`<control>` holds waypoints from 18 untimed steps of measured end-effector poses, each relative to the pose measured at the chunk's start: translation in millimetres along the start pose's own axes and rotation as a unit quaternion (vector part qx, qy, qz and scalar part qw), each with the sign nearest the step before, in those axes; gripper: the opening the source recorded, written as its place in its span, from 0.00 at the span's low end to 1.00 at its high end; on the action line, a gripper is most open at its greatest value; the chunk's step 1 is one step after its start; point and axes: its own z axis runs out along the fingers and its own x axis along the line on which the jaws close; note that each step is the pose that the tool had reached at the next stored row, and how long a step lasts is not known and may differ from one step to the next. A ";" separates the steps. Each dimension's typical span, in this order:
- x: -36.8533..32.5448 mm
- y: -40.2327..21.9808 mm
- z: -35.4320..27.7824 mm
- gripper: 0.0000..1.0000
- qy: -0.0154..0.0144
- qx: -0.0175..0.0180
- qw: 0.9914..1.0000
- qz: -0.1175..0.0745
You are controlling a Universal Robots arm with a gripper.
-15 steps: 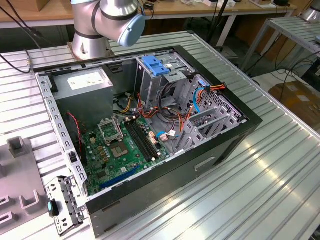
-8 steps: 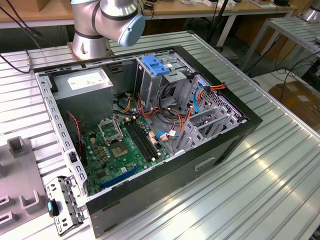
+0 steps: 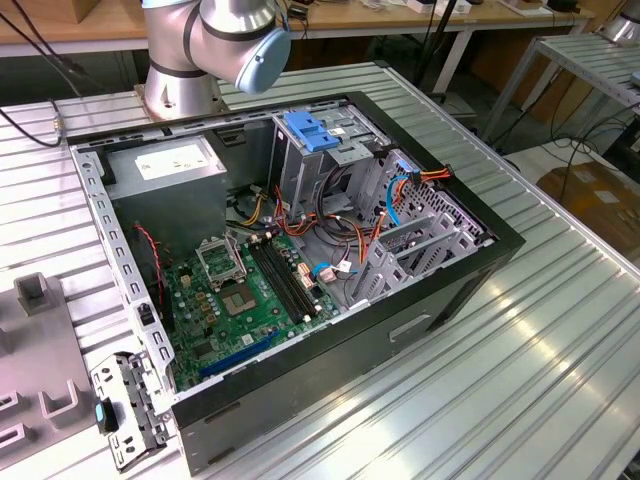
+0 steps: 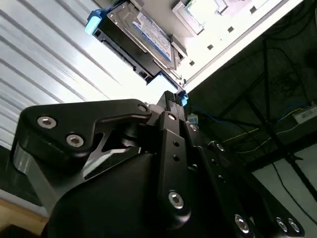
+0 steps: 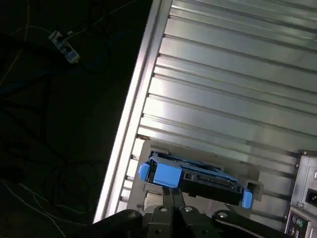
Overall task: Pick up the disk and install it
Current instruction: 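Pick up the disk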
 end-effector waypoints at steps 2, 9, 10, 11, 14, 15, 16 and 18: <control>0.0 0.0 0.5 0.11 0.002 0.001 0.999 -0.050; 0.0 -0.1 1.4 0.11 0.006 0.003 0.991 -0.137; 0.0 -0.1 1.5 0.11 0.006 0.003 0.989 -0.146; 0.0 -0.1 1.6 0.11 0.007 0.004 0.987 -0.162; 0.0 -0.1 2.1 0.11 0.009 0.005 0.975 -0.222; 0.0 -0.1 2.1 0.11 0.009 0.006 0.973 -0.231; 0.0 -0.1 2.2 0.11 0.009 0.006 0.971 -0.239; -0.1 -0.1 2.5 0.11 0.009 0.007 0.967 -0.256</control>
